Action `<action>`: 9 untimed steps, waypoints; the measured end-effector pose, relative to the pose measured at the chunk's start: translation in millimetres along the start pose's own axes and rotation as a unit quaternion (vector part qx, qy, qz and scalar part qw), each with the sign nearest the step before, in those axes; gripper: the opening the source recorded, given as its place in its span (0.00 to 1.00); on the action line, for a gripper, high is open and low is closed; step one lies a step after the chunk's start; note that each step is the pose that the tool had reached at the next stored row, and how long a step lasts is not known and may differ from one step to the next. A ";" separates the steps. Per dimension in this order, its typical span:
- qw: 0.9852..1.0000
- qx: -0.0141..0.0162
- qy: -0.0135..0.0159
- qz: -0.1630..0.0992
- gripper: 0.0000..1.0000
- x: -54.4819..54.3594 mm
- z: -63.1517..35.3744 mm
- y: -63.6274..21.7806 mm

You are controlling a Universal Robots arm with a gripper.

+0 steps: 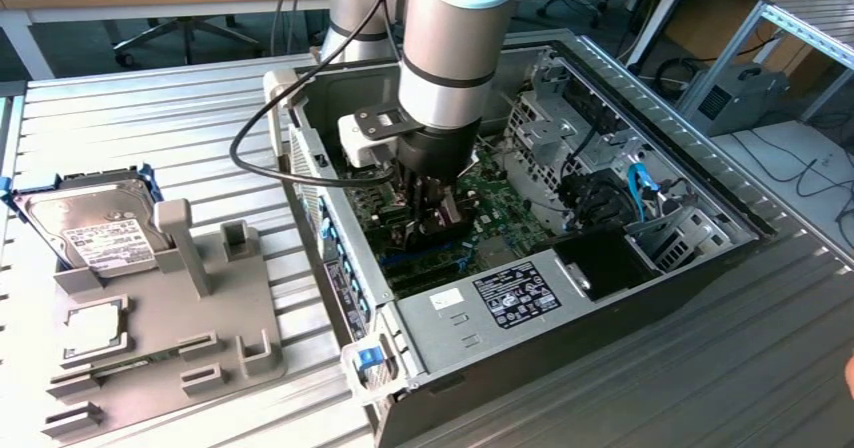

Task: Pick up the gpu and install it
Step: 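Insert the gpu into the slot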

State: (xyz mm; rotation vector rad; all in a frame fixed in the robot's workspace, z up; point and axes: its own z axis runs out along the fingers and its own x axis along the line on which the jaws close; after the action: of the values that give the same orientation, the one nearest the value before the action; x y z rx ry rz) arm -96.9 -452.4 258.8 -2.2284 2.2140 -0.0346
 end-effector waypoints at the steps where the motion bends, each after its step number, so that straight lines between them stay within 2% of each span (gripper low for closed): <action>1: 1.000 0.000 0.000 0.000 0.26 0.0 0.0 0.0; 9: 1.000 0.000 -0.001 0.000 0.26 -0.1 2.0 0.0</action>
State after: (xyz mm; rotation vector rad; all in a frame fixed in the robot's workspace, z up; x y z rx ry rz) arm -96.8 -452.3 256.9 -2.2276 2.2133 -0.0340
